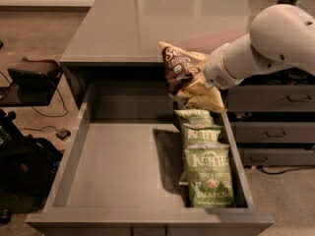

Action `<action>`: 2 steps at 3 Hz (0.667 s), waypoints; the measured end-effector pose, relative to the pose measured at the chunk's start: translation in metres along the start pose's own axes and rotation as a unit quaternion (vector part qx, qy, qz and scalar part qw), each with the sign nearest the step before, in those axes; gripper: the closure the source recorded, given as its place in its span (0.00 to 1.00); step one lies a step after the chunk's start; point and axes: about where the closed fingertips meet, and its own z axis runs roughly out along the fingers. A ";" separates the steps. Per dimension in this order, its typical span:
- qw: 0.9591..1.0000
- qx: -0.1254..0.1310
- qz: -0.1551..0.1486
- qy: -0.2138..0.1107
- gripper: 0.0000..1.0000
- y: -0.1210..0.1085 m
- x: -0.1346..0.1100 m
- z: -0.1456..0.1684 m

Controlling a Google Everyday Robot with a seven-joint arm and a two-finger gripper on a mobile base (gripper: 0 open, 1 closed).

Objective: Pick brown chip bag from top drawer and place on counter

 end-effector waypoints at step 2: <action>0.998 -0.029 -0.051 -0.011 1.00 0.019 -0.022 0.004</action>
Offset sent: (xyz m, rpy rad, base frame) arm -0.0286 0.0636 0.0108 -0.0478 -0.0324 0.2946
